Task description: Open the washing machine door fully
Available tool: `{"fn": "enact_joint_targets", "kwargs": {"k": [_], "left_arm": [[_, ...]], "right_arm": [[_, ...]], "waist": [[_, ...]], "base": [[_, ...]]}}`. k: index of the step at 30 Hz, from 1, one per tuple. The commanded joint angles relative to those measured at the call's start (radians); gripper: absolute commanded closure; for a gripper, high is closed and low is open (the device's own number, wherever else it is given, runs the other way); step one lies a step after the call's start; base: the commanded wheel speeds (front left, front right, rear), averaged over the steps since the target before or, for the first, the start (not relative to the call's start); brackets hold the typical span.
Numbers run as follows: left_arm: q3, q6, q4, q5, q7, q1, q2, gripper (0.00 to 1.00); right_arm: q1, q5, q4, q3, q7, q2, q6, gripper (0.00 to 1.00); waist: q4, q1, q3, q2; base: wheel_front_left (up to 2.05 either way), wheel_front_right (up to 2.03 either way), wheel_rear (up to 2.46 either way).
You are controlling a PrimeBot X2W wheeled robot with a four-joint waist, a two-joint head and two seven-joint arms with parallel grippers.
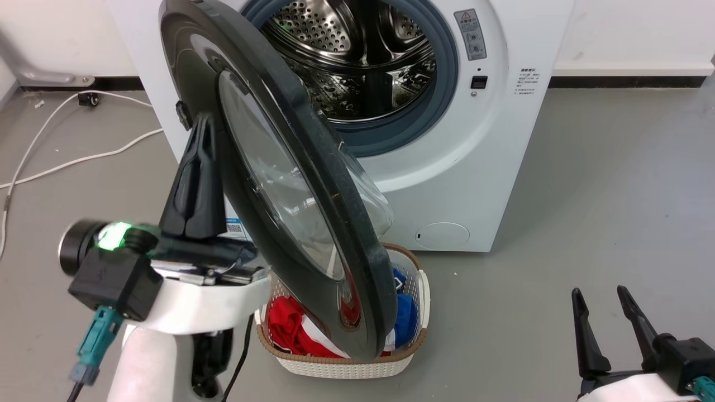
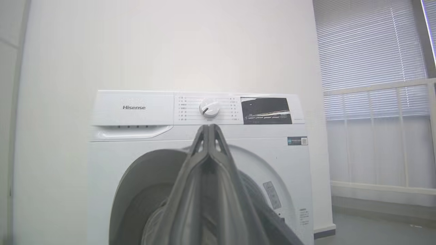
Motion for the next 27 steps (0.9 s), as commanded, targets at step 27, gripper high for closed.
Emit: {"fn": "enact_joint_targets", "kwargs": {"k": [27], "left_arm": [[-0.553,-0.055,-0.047,-0.142,0.296,0.155,-0.012,1.0]], "right_arm": [[-0.034,0.022,0.023,-0.004,-0.017,0.004,0.0,0.0]], "waist": [[0.004,0.0,0.033,0.0]], "base": [[0.0,0.0,0.0]]}}
